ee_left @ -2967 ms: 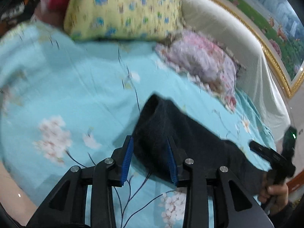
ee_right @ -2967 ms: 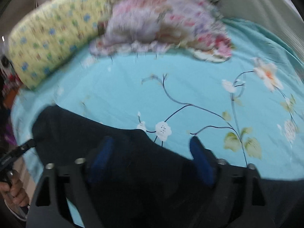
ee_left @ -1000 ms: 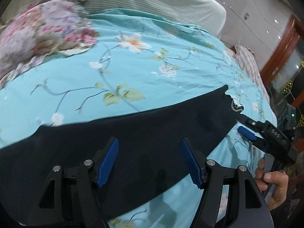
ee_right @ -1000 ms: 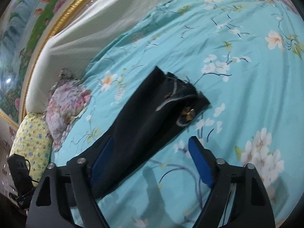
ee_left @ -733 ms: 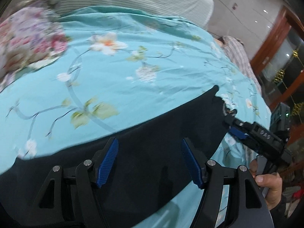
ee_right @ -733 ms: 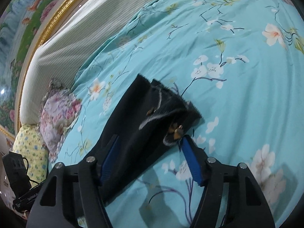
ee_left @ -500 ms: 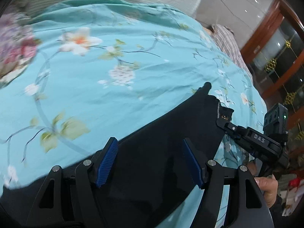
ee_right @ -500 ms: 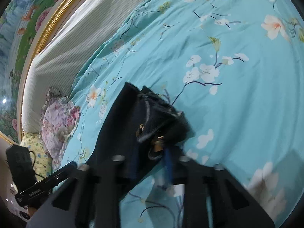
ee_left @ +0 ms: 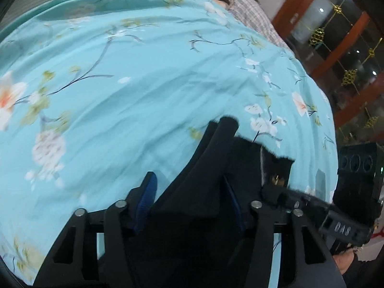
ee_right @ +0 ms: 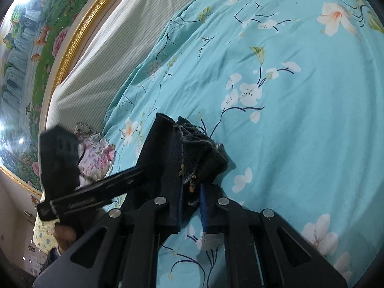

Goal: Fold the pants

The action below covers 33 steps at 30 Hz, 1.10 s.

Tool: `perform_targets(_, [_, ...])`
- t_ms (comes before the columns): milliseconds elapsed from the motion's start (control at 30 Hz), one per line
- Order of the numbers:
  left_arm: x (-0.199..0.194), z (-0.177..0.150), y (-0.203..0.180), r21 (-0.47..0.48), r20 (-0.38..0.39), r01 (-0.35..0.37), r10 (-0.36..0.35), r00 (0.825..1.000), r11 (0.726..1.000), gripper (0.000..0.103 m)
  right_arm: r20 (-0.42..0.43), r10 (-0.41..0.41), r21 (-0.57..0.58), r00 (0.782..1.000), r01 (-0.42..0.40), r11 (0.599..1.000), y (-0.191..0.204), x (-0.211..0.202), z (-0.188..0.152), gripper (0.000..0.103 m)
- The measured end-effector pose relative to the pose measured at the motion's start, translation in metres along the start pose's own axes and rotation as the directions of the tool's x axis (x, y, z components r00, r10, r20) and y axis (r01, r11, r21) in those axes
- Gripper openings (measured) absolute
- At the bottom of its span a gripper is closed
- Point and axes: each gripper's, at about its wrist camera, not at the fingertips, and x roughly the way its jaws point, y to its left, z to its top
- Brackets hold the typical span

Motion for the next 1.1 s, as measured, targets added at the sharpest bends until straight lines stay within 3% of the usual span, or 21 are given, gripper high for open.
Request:
perform_targets(67, [0.005, 0.006, -0.001, 0.001, -0.005, 0.034, -0.034, 0.999, 0.999, 0.038, -0.001, 0.003, 0.001, 1.0, -0.003, 1.0, 0.0, 0.0, 0.0, 0.012])
perform_targets(133, [0.007, 0.008, -0.002, -0.004, -0.007, 0.066, -0.066, 0.998, 0.998, 0.02, 0.0, 0.007, 0.001, 1.0, -0.007, 1.0, 0.0, 0.0, 0.0, 0.012])
perform_targets(233, [0.003, 0.007, -0.004, -0.004, 0.014, 0.08, -0.08, 0.997, 0.997, 0.013, -0.001, 0.008, -0.002, 1.0, -0.008, 1.0, 0.001, 0.0, 0.0, 0.012])
perform_targets(500, [-0.054, -0.011, -0.003, -0.045, 0.147, 0.133, -0.125, 0.981, 0.99, 0.011, 0.018, 0.087, -0.032, 0.996, -0.087, 0.996, 0.021, -0.012, 0.0, 0.012])
perform_targets(767, [-0.122, -0.049, 0.016, -0.108, 0.265, 0.18, -0.146, 0.953, 0.978, 0.011, -0.034, 0.286, -0.164, 0.958, -0.288, 0.943, 0.076, -0.024, -0.007, 0.012])
perform_targets(1100, [-0.161, -0.114, 0.05, -0.211, 0.341, 0.183, -0.103, 0.934, 0.96, 0.011, -0.151, 0.327, -0.24, 0.933, -0.355, 0.903, 0.126, -0.008, -0.038, 0.012])
